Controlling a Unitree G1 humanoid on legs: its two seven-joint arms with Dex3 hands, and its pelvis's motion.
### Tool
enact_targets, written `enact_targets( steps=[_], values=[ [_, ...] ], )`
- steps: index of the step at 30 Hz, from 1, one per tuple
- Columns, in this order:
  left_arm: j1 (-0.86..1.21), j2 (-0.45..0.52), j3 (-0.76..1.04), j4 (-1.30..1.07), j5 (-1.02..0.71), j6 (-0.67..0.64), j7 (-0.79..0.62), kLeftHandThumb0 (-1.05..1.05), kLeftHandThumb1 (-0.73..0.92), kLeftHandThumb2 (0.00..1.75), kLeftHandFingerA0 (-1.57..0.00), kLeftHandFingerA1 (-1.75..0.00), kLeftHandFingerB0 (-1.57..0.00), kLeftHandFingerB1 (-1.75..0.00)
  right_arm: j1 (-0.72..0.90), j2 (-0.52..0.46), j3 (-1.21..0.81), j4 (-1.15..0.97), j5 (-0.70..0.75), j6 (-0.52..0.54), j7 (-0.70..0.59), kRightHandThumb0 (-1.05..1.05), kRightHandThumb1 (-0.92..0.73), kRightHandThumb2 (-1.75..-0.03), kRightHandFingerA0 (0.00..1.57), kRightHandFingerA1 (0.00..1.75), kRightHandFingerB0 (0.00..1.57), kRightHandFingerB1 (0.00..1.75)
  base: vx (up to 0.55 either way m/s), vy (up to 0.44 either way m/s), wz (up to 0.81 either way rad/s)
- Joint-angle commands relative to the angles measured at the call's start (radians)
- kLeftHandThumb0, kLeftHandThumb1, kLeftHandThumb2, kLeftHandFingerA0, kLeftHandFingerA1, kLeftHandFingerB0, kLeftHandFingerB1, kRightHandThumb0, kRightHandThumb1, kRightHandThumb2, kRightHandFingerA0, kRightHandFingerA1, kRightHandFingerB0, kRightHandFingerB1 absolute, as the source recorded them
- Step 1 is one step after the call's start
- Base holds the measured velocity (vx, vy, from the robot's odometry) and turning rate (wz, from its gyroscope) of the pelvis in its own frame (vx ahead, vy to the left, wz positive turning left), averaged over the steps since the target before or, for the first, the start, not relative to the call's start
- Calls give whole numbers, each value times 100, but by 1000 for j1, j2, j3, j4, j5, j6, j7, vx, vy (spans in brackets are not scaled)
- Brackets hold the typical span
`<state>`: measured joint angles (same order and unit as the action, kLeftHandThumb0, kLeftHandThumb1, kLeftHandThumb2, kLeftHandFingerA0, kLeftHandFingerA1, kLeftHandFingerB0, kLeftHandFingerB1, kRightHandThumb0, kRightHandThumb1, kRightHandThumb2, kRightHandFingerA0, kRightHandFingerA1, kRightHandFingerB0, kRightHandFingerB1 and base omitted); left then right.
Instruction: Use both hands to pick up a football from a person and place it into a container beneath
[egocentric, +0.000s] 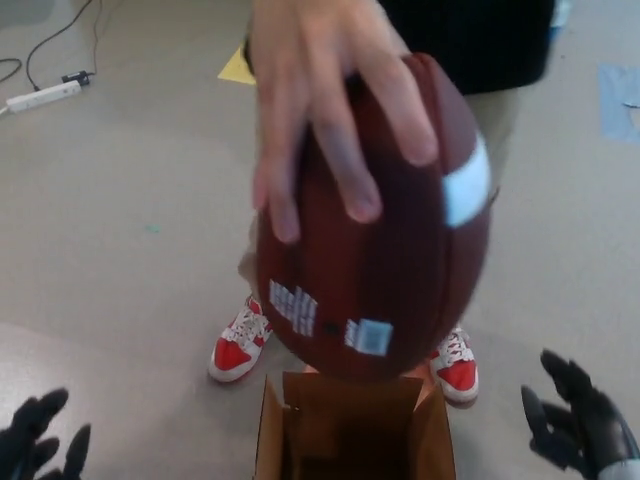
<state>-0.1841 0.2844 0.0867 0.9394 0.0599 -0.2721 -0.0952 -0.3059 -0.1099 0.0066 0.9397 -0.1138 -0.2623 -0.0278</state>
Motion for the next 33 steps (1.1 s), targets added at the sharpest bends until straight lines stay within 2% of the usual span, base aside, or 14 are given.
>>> enact_targets(
  steps=[1,6,7,8,11,12,14,15,16,17,18,30,31,33],
  values=[
    [8,57,81,-19,-91,-238,-85,-71,72,108,-2,-38,-1,-26,-31,-6,-84,-34,75,-236,-28,-85,-84,-116,6,43,0,12,96,3,0],
    [105,19,126,-284,-161,-220,-111,-88,76,108,-7,-31,-7,-13,21,-11,-139,-236,126,-259,6,-77,-86,-114,10,38,0,12,57,1,1],
    [129,10,131,-355,-177,-201,-120,-88,77,109,-4,-28,-4,-13,36,-7,-144,-291,138,-247,20,-73,-92,-84,14,32,0,2,0,0,0],
    [161,6,127,-446,-189,-183,-127,-92,80,112,-4,-20,-3,-10,58,0,-146,-361,154,-234,30,-84,-83,-115,13,36,0,11,0,0,0],
    [257,-9,104,-760,-242,-107,-153,-95,81,112,-7,-15,-6,-13,146,27,-139,-633,194,-199,41,-85,-82,-114,15,37,0,12,0,0,0],
    [276,-15,93,-844,-255,-88,-154,-91,78,113,-6,-19,-4,-17,173,35,-132,-716,207,-188,44,-79,-92,-79,16,30,0,3,0,0,0],
    [290,-16,83,-912,-260,-71,-154,-86,75,113,-5,-22,0,-20,198,43,-126,-792,224,-171,51,-79,-92,-79,16,30,0,4,0,0,0],
    [295,-16,80,-934,-259,-64,-156,-86,75,113,-5,-22,0,-20,207,47,-124,-818,227,-164,52,-79,-92,-79,16,30,0,4,0,0,0],
    [305,-12,66,-1018,-246,-57,-146,-88,92,70,-7,-25,0,-19,233,60,-104,-913,217,-149,40,-81,-83,-114,15,37,0,14,0,0,0],
    [311,-11,58,-1071,-245,-49,-143,-87,75,113,-12,-26,0,-18,252,69,-89,-974,208,-137,34,-81,-83,-115,14,37,0,15,0,0,0],
    [312,-16,51,-1110,-258,-43,-144,-89,75,112,-9,-26,0,-17,269,75,-74,-1019,199,-133,34,-75,-92,-83,17,34,0,3,0,0,0],
    [283,-70,-52,-1388,-251,62,-107,-86,70,107,-13,-33,0,-23,331,103,113,-1272,140,-40,86,-89,-84,-116,15,36,0,15,0,0,0],
    [278,-75,-60,-1398,-245,67,-103,-86,87,67,-14,-26,-5,-23,333,107,124,-1286,138,-28,86,-89,-82,-115,15,37,0,17,0,0,0],
    [267,-83,-72,-1408,-222,66,-99,-86,88,68,-15,-27,-5,-22,333,113,143,-1302,130,-11,85,-86,-79,-114,14,38,0,19,0,0,0]
  ],
)
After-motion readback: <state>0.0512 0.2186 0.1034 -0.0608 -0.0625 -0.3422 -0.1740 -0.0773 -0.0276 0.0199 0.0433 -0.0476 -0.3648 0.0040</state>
